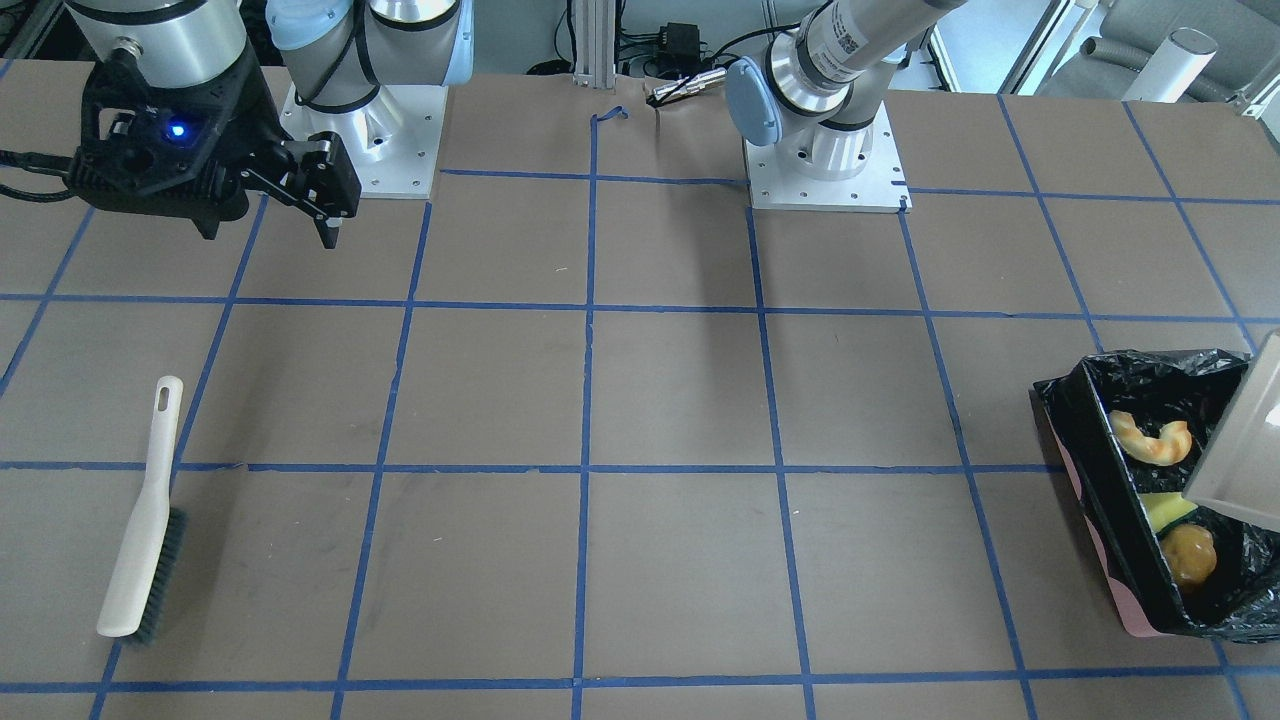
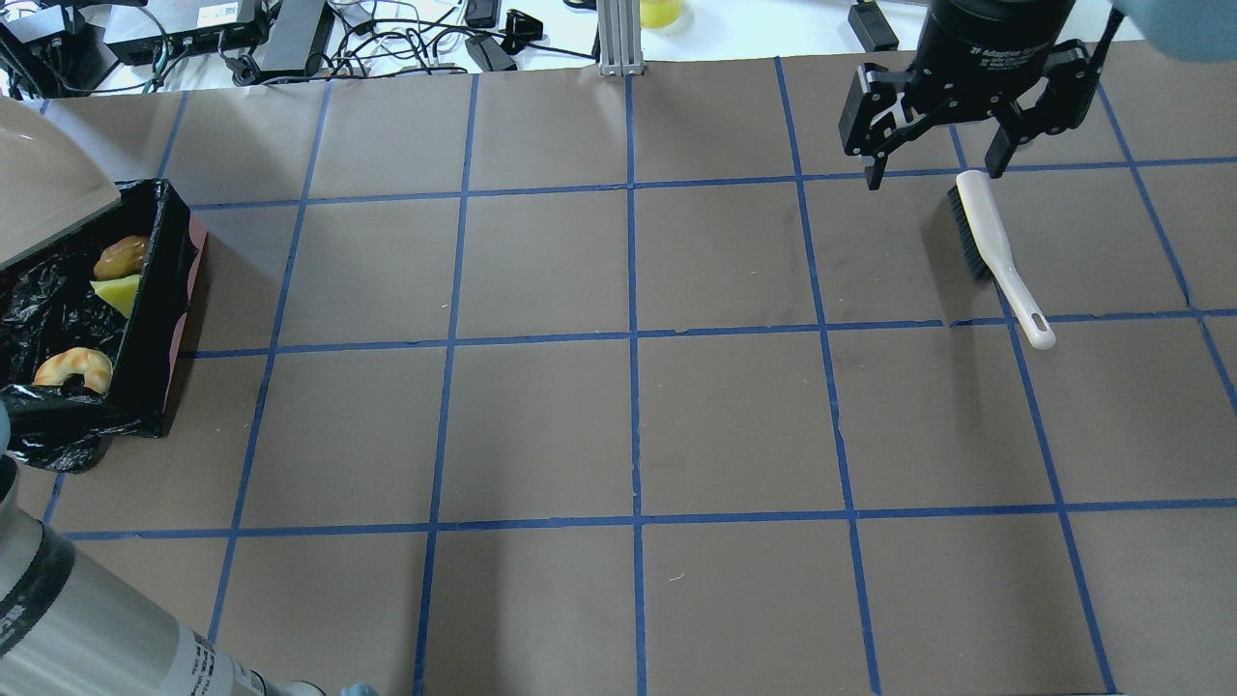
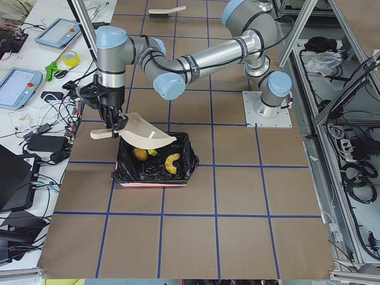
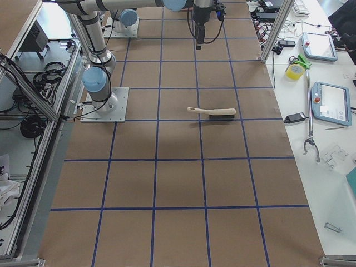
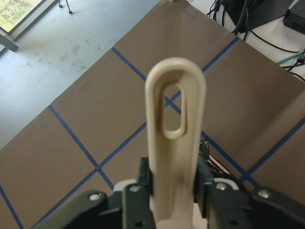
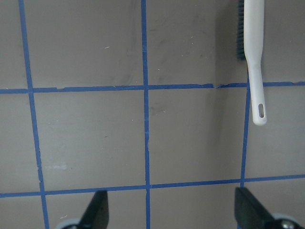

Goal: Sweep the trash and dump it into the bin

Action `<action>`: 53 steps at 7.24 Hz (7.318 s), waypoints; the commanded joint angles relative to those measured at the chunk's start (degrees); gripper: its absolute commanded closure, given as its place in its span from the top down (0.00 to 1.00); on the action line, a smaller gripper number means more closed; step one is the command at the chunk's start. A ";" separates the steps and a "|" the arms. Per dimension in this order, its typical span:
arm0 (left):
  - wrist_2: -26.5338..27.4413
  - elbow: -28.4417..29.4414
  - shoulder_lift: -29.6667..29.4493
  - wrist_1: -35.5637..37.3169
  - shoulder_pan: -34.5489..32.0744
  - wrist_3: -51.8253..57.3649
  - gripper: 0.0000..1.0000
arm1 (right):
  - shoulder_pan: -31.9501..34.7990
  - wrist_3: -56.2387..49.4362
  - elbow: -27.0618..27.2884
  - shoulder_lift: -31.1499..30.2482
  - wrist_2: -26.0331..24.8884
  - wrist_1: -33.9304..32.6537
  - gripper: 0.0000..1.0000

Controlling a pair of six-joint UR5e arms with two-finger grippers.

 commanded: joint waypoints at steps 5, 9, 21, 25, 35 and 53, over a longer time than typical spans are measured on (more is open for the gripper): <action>-11.10 1.79 0.49 -18.69 -11.58 -33.39 0.00 | -0.41 -5.90 8.46 -4.26 6.00 -13.24 1.00; -15.40 -5.30 -0.83 -16.34 -16.87 -42.82 0.00 | -0.68 -2.24 7.85 -4.52 6.35 -12.98 1.00; -17.26 -31.09 -1.88 15.85 -19.86 -45.72 0.00 | -0.68 -1.33 8.37 -4.61 5.91 -12.80 1.00; -17.26 -29.24 -4.43 16.02 -19.78 -46.51 0.00 | -0.68 -1.33 8.37 -4.61 6.00 -12.80 1.00; -16.99 -26.16 -7.07 15.32 -19.43 -49.33 0.05 | -0.68 -1.42 8.37 -4.61 6.00 -12.80 1.00; -16.73 -20.90 -2.68 -1.09 -20.04 -40.74 0.55 | -0.68 -1.42 8.46 -4.61 6.00 -12.63 1.00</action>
